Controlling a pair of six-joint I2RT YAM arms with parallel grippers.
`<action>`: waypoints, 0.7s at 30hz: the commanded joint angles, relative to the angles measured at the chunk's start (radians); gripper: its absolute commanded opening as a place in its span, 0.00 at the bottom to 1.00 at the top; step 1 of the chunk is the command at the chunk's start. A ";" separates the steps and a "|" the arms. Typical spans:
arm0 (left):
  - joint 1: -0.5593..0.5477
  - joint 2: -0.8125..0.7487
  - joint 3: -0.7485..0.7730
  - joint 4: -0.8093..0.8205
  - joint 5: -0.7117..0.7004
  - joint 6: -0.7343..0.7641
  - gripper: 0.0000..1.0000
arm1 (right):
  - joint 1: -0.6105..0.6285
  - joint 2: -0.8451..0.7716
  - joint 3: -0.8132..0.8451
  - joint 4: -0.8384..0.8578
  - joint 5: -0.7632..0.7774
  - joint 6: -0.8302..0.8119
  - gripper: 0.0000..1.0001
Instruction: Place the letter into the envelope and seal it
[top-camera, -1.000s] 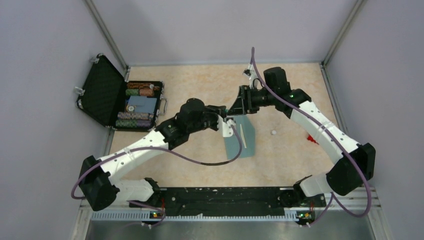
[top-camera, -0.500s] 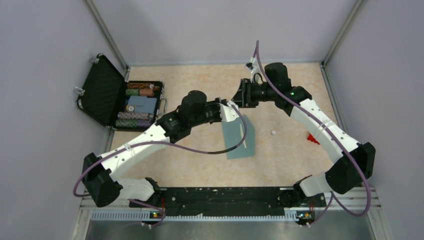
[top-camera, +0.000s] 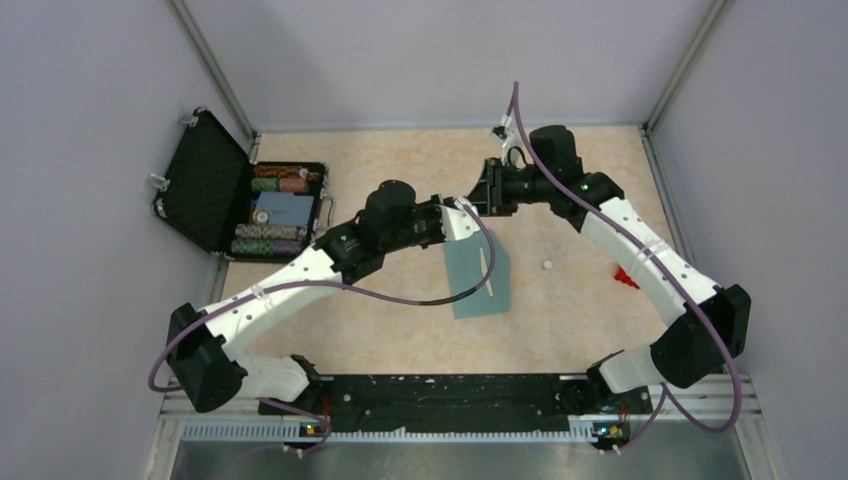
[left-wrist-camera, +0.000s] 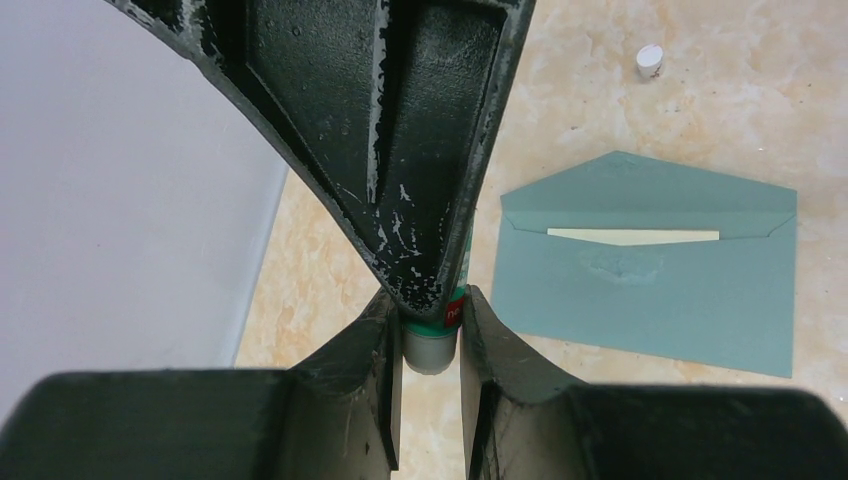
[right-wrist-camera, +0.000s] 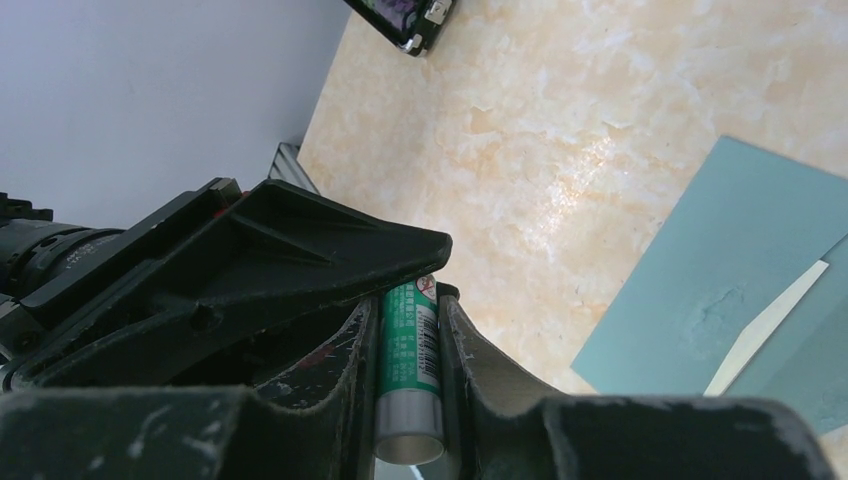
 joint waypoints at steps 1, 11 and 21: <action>-0.005 -0.002 0.029 0.014 0.033 -0.050 0.00 | -0.013 -0.016 0.013 0.061 0.015 0.006 0.14; -0.005 0.009 0.023 0.023 0.031 -0.092 0.00 | -0.012 -0.031 -0.002 0.059 0.008 -0.010 0.04; 0.112 -0.115 0.004 -0.083 0.228 -0.369 0.55 | -0.053 -0.084 -0.030 -0.064 0.029 -0.371 0.00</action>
